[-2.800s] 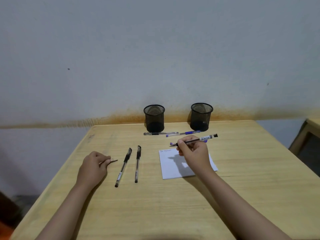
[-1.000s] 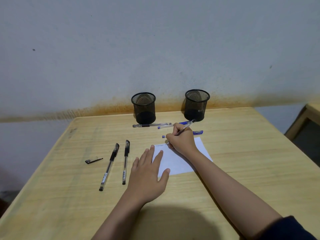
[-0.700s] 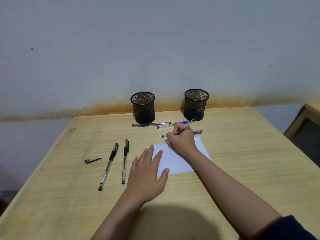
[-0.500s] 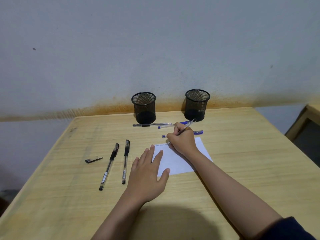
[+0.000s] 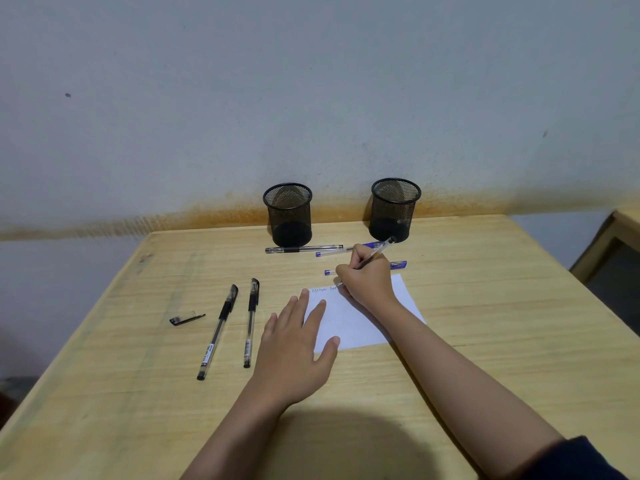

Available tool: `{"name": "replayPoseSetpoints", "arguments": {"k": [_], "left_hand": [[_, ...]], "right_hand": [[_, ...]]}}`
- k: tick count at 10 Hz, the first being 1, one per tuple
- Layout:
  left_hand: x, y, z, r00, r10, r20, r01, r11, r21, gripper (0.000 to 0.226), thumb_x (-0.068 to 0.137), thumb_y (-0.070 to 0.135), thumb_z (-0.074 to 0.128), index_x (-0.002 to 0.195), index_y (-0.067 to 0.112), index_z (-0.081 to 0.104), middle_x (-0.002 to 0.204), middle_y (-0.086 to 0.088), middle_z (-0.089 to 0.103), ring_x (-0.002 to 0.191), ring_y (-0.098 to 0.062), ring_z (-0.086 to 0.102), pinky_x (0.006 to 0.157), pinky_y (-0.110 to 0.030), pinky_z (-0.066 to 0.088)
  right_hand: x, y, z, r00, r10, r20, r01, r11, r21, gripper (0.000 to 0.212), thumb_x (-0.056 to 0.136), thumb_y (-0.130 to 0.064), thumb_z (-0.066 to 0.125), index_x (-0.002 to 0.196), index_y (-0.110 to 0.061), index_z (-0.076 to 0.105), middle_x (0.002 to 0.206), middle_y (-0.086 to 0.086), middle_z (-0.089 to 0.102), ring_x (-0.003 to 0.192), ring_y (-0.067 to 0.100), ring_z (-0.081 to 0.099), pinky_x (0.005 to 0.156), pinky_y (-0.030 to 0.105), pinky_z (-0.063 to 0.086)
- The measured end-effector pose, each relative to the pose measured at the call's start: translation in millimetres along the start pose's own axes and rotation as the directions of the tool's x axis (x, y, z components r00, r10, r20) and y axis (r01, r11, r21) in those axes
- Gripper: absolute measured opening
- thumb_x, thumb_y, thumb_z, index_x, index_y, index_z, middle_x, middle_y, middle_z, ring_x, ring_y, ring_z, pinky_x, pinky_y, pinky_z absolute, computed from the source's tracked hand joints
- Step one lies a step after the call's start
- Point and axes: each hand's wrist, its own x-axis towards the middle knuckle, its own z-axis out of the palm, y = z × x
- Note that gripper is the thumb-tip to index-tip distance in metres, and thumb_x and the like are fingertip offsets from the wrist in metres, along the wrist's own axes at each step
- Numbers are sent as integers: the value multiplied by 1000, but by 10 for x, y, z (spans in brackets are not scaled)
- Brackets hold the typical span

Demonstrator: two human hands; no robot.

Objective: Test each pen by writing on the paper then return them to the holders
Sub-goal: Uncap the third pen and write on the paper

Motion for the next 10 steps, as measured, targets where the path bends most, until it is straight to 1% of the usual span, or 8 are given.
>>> {"name": "replayPoseSetpoints", "arguments": {"k": [1,2,4,5,6,7,9,10], "left_hand": [[-9,10,-7,1000,3,-6,-3,1000,-13,60,94,52,27,147,36,6,158,9,-10,144,-10,-11,116,-39,-3],[-16,-1,-10,1000,6,-7,-6,1000,-14,60,94,52,28,147,36,6,158,9,-10,144,-10,-12,116,-38,-3],[-11,9,-15,1000,5,-6,-5,1000,-11,60,94,52,27,147,36,5,158,9,-10,145,-10,-11,116,-38,-3],[-16,8,-18,1000,1,-1,-1,1000,-10,60,94,52,27,147,36,5,158,9,-10,145,-11,-11,116,-39,-3],[-5,19,-20,1000,-1,5,1,1000,-6,60,93,53,27,147,36,5,158,9,-10,145,-11,-11,117,-39,-3],[6,18,-20,1000,2,4,-2,1000,-3,60,93,53,27,147,36,5,158,9,-10,145,-11,-10,117,-39,-2],[-11,11,-15,1000,1,1,-1,1000,-5,60,93,53,27,147,36,5,158,9,-10,145,-11,-11,117,-39,-3],[-12,9,-13,1000,0,1,0,1000,-8,60,93,54,27,147,37,5,158,9,-10,145,-11,-11,117,-39,-3]], "right_hand": [[5,-9,-9,1000,-11,-25,10,1000,-27,38,74,7,59,54,-13,34,51,4,32,48,14,36,46,23,36],[5,-17,-12,999,-16,-37,15,999,-28,38,74,7,60,53,-12,34,51,3,33,47,12,36,48,22,34],[14,-19,-4,999,-1,-37,0,999,-33,36,74,7,60,55,-11,35,53,5,33,48,13,36,47,21,34],[11,3,-7,1000,-5,-24,4,999,-43,34,74,7,60,56,-10,37,52,5,34,48,11,37,46,18,35],[15,13,-12,1000,-9,-24,8,999,-40,30,74,6,60,58,-7,39,52,5,34,44,7,39,42,10,34],[22,16,-3,999,-7,-51,5,999,-39,27,75,6,60,60,-6,40,53,7,34,46,8,36,41,10,34],[6,13,-7,999,-6,-41,4,999,-47,28,76,6,60,60,-6,40,54,7,35,48,10,37,44,13,34],[-1,4,-14,998,-18,-68,16,999,-38,34,76,7,59,57,-10,37,54,6,34,48,11,36,42,10,34]]}}
